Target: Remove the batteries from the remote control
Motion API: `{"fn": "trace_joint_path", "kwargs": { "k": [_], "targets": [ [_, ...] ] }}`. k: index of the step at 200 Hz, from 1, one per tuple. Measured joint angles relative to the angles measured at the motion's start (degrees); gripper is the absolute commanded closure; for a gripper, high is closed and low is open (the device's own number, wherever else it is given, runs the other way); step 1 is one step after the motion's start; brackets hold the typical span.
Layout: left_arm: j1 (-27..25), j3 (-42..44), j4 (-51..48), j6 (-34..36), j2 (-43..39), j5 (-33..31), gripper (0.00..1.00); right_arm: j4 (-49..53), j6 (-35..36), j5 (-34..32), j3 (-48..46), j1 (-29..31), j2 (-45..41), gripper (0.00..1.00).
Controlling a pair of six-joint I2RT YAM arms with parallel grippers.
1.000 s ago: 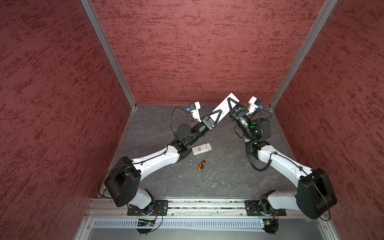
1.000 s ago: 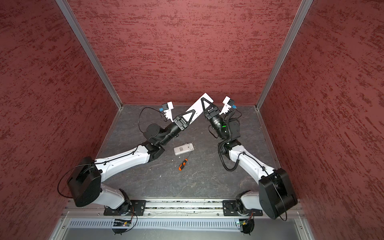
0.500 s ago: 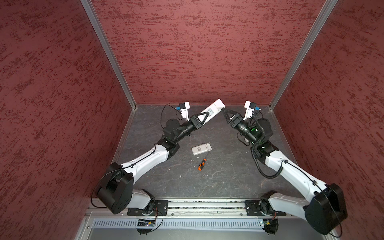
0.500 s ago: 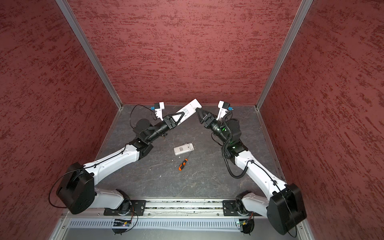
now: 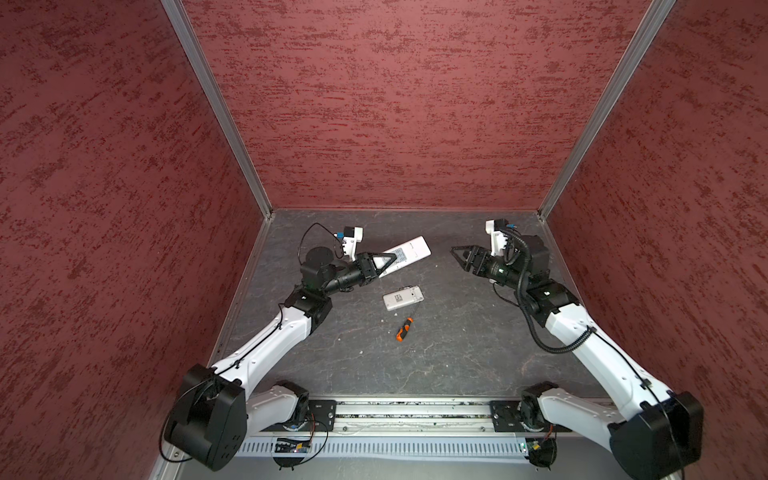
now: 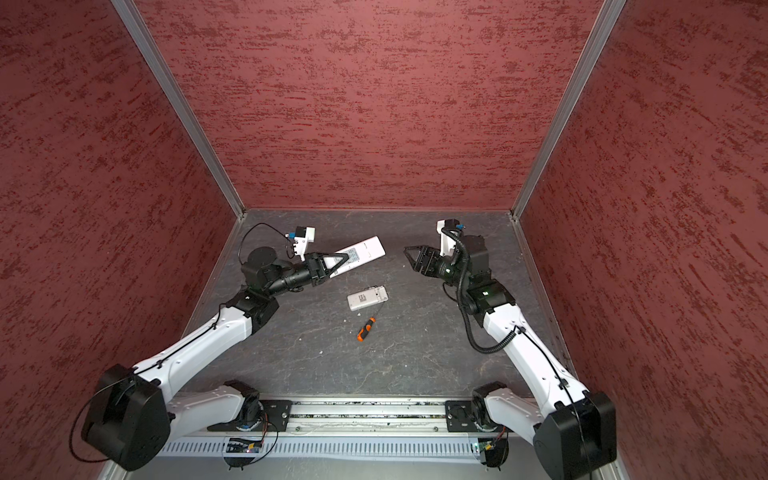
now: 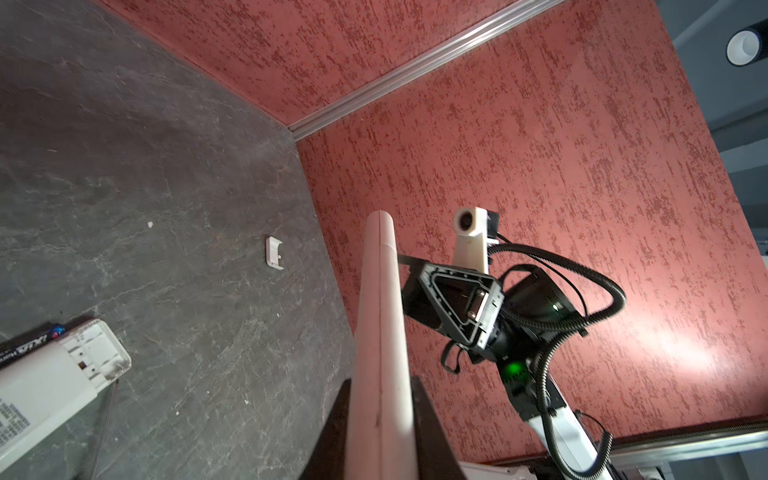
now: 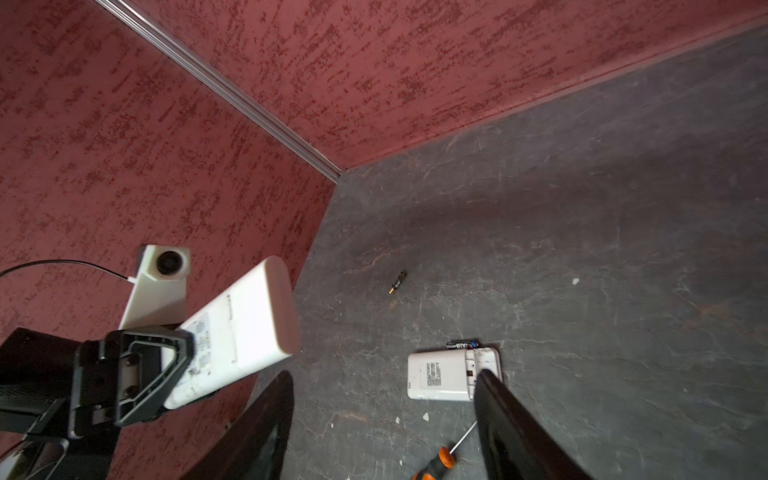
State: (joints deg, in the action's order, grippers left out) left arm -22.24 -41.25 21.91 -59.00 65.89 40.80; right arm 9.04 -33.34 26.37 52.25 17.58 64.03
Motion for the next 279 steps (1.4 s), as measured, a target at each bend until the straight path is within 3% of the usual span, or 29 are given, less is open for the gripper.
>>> {"fn": "trace_joint_path", "kwargs": {
  "k": [44, 127, 248, 279],
  "targets": [
    [0.44, 1.27, -1.99, 0.31, -1.42, 3.61, 1.00, 3.02, 3.32, 5.92, 1.86, -0.17, 1.18, 0.38],
    [-2.16, 1.31, -1.03, -0.57, 2.82, 5.86, 1.00, 4.13, 7.21, 17.03, 6.34, 1.92, 6.88, 0.40],
    [-4.13, 1.31, 4.96, -2.32, 5.88, 6.05, 1.00, 11.39, 14.12, 14.84, 10.23, 5.95, 9.88, 0.41],
    [-4.68, 1.31, 6.01, -2.43, 5.77, 5.79, 1.00, 11.85, 14.32, 14.88, 10.29, 6.38, 10.19, 0.47]
  ]
}}
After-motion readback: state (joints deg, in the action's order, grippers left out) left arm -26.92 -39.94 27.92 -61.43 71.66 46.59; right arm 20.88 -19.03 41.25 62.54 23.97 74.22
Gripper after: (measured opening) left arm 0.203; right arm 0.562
